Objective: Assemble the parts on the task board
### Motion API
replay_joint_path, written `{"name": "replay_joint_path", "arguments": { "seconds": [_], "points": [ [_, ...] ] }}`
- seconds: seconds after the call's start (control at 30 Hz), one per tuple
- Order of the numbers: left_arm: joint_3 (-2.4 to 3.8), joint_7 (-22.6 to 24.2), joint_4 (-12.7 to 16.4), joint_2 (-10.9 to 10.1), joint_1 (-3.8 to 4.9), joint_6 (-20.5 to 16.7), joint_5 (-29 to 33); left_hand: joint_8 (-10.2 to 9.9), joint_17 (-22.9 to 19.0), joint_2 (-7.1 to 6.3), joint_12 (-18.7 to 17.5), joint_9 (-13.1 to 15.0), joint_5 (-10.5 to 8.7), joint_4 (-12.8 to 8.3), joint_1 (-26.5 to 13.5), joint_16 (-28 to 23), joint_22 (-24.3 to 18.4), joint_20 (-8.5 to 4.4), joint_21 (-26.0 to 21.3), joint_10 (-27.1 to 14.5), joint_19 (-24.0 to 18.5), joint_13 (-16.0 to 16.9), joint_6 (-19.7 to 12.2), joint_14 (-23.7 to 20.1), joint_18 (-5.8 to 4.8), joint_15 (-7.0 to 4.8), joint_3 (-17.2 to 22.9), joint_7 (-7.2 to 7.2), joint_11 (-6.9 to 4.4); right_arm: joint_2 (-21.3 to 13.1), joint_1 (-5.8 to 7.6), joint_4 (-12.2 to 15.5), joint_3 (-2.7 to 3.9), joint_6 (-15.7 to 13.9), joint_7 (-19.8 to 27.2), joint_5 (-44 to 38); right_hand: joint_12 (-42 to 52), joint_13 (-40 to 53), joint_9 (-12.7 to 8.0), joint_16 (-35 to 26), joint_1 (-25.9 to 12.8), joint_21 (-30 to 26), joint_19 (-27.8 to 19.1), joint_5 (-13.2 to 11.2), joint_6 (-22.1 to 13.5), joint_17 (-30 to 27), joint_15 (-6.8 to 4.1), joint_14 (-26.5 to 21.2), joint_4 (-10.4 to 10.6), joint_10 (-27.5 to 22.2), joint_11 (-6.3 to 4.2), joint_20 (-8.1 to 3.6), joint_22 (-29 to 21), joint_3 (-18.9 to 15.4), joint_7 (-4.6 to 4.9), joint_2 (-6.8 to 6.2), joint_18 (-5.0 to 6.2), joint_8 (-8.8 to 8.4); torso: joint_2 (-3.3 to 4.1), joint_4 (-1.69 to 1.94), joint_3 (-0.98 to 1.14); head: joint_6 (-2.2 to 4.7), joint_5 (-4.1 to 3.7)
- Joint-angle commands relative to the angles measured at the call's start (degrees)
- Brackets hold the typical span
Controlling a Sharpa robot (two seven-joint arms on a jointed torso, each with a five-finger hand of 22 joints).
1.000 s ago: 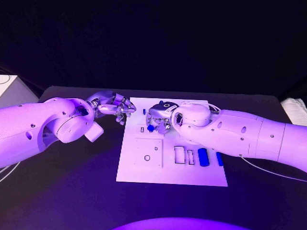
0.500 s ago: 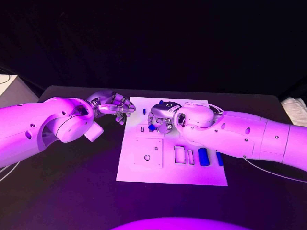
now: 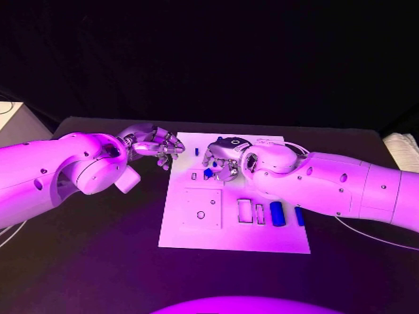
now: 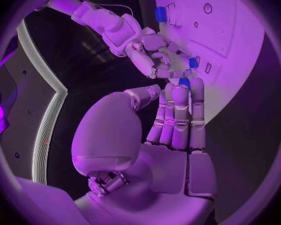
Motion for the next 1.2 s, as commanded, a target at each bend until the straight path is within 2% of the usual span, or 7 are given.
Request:
{"name": "replay_joint_path", "arguments": {
  "seconds": [0.03,0.27,0.33,0.47,0.57,0.93,1.2],
  "points": [
    [0.04,0.2,0.1,0.0,0.04,0.7,0.2,-0.2,-0.1,-0.01,-0.2,-0.1,-0.10,0.0,0.1,-0.4,0.0,0.15,-0.2,0.0,0.0,-0.1,0.1,-0.1,0.84,-0.03,-0.4,0.34,0.06,-0.1,-0.05,0.1,0.00,-0.2,-0.2,2.8,0.0,6.3,-0.1,0.3,-0.7,0.2,4.1,0.0,-0.5,15.1,0.57,5.9,0.2,0.0,0.42,0.53,12.9,-0.8,0.04,-0.26,-0.64,-0.41,0.02,0.06,-0.02,-0.09,-0.08],
    [0.04,0.0,0.1,-0.1,0.04,0.7,0.1,-0.2,-0.1,-0.01,-0.2,-0.1,-0.10,0.0,0.1,-0.4,0.0,0.15,-0.2,0.0,0.0,-0.1,0.1,-0.1,0.84,-0.03,-0.4,0.34,0.06,0.1,-0.05,-0.6,0.00,0.5,-0.3,6.0,0.1,6.4,-0.2,0.3,-1.6,0.4,4.2,0.2,0.0,15.1,0.75,5.9,1.7,0.1,0.57,0.81,13.0,-2.1,0.15,0.27,-0.68,-0.50,0.01,0.01,-0.04,-0.10,-0.09],
    [0.04,-0.1,0.1,-0.1,0.04,0.7,0.1,-0.2,-0.1,-0.01,-0.2,-0.1,-0.10,0.0,0.1,-0.4,0.0,0.15,-0.2,0.0,0.0,-0.1,0.1,-0.1,0.84,-0.03,-0.4,0.34,0.06,0.2,-0.05,-0.8,0.00,0.2,-0.3,6.6,0.2,6.4,-0.2,0.3,-2.6,0.5,4.2,0.4,0.4,15.1,0.81,5.9,3.6,0.1,0.60,0.91,13.0,-2.3,0.21,1.99,-0.69,-0.54,0.03,0.02,-0.04,-0.12,-0.07],
    [0.04,-0.2,0.1,-0.1,0.04,0.6,0.0,-0.2,-0.1,-0.01,-0.2,-0.1,-0.10,0.0,0.1,-0.4,0.0,0.15,-0.2,0.0,0.0,-0.1,0.1,-0.1,0.84,-0.03,-0.4,0.34,0.06,0.3,-0.05,-1.2,0.01,-0.6,-0.1,7.6,0.6,6.7,-0.1,0.3,-2.1,0.9,4.4,-0.1,1.6,15.1,0.64,5.9,4.9,0.5,0.37,0.86,13.2,-1.2,-0.07,4.64,-0.77,-0.19,0.00,0.15,-0.04,-0.16,-0.11],
    [0.04,-0.2,0.1,-0.1,0.04,0.6,0.0,-0.2,-0.2,0.04,-0.2,-0.2,-0.08,0.0,0.2,-0.5,-0.1,0.15,-0.3,0.0,0.1,-0.2,0.1,-0.1,0.84,-0.03,-0.4,0.34,0.05,0.3,-0.05,-1.3,0.01,-0.7,0.0,7.9,0.7,6.8,-0.1,0.3,-1.8,0.9,4.5,-0.3,2.1,15.1,0.49,5.9,5.3,0.6,0.20,0.74,13.3,-0.5,-0.26,5.64,-0.79,0.00,-0.01,0.15,-0.04,-0.21,-0.07],
    [0.04,-0.3,0.2,-0.1,0.04,0.6,-0.1,-0.2,-0.2,0.04,-0.2,-0.2,-0.08,0.0,0.2,-0.5,-0.1,0.15,-0.3,0.0,0.1,-0.2,0.1,-0.1,0.84,-0.03,-0.4,0.34,0.05,0.7,-0.05,-1.7,0.02,0.8,0.1,8.3,0.6,6.7,0.0,0.3,-1.3,0.9,4.4,-0.3,2.3,15.1,0.37,5.9,5.1,0.5,0.07,0.62,13.3,-0.2,-0.40,5.81,-0.78,0.04,0.00,0.04,-0.06,-0.25,0.04],
    [0.04,-0.5,0.2,-0.2,0.05,0.5,-0.2,-0.2,-0.2,0.04,-0.2,-0.2,-0.08,0.0,0.2,-0.5,-0.1,0.15,-0.3,0.0,0.1,-0.2,0.1,-0.1,0.84,-0.03,-0.4,0.34,0.05,0.8,-0.05,-1.9,0.02,2.1,-0.1,8.3,0.5,6.6,0.0,0.3,-0.9,0.8,4.4,-0.4,2.1,15.1,0.29,5.9,4.4,0.4,0.02,0.48,13.3,-0.7,-0.41,4.15,-0.77,-0.09,-0.02,0.08,-0.06,-0.41,0.07]
  ]
}}
